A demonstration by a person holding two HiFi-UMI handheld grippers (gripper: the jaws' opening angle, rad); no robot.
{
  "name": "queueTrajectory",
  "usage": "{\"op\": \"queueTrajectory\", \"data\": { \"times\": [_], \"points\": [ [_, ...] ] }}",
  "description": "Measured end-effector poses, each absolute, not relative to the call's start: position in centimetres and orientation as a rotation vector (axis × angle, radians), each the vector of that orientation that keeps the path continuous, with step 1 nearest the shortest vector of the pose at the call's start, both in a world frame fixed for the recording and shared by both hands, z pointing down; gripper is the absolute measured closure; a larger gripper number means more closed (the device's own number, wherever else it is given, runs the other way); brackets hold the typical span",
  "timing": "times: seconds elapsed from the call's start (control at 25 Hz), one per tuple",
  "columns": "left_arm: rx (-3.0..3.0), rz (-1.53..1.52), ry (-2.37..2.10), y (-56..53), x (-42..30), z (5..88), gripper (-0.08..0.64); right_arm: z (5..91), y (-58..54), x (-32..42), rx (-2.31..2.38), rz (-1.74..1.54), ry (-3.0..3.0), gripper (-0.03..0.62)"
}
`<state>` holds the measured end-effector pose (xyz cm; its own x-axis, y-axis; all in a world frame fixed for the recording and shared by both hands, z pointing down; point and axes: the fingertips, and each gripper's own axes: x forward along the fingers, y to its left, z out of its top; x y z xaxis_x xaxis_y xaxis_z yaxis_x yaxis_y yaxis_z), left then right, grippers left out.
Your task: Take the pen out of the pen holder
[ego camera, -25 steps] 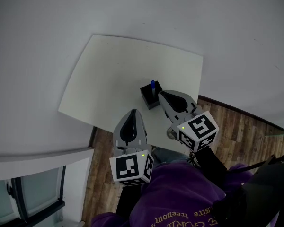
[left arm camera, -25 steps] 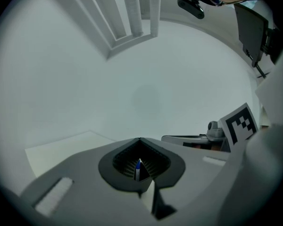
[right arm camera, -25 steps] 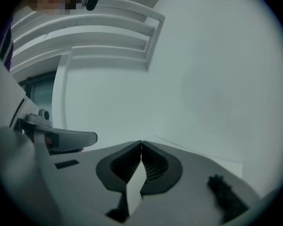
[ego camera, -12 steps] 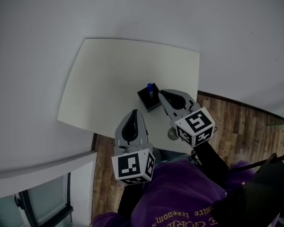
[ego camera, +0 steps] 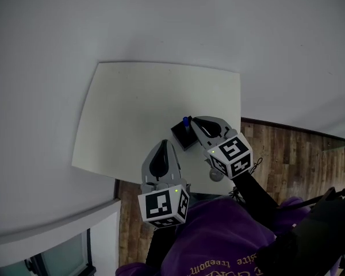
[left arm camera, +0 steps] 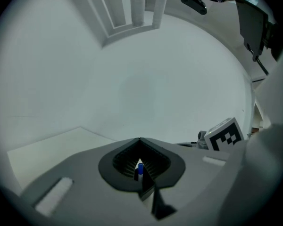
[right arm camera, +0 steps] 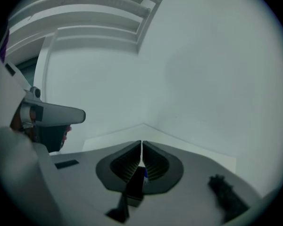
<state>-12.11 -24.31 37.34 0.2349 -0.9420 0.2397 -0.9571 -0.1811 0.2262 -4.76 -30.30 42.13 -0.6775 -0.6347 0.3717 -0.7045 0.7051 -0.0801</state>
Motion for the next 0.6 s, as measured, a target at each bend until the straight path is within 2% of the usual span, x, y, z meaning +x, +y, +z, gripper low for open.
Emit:
{"op": "queueTrajectory", "data": {
  "times": [0.32, 0.6],
  "points": [
    [2.158, 0.047, -1.743, -26.0, -13.3, 38.6, 0.554, 44.6, -32.2, -5.7, 1.007, 0.333, -2.549, 0.58],
    [2.138, 0.052, -1.717, -27.0, -13.9, 39.8, 0.554, 47.7, -32.7, -6.7, 0.909, 0.368, -2.462, 0.511]
  ]
}}
